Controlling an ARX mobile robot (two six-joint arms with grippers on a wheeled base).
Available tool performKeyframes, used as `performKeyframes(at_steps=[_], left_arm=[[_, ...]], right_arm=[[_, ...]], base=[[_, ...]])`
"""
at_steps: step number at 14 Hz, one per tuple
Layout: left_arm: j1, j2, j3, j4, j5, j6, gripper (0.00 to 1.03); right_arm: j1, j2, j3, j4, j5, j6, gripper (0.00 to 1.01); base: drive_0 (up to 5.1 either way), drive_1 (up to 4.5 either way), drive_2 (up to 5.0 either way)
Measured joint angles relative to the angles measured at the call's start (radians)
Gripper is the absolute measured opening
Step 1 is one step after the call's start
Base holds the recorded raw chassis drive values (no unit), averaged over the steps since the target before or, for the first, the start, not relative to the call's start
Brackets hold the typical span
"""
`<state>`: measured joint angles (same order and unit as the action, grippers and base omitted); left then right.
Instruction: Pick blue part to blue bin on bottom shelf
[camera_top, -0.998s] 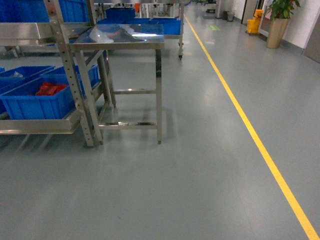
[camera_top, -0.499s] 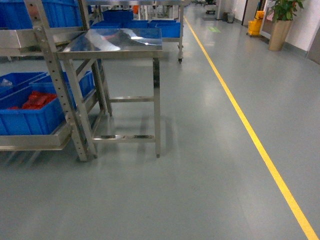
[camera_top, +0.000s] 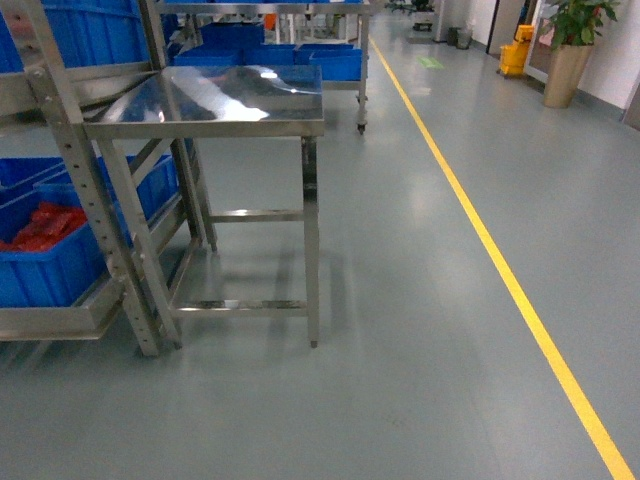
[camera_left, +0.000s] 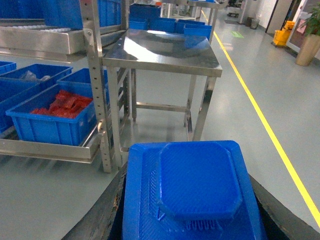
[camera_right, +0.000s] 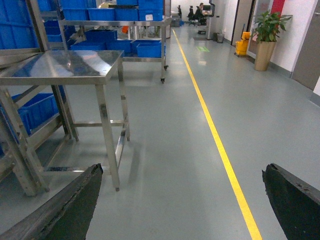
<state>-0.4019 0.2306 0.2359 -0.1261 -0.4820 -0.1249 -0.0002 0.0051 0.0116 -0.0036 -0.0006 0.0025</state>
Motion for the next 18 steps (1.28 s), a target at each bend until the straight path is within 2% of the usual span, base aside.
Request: performKeyframes(at_steps=[18], left_arm=[[0.0, 0.001, 0.0, 0.0, 0.0, 0.0, 0.43]], right_arm=[[0.0, 0.0, 0.0, 0.005, 0.0, 0.0, 0.98]], base=[[0.1, 4.1, -3.9]])
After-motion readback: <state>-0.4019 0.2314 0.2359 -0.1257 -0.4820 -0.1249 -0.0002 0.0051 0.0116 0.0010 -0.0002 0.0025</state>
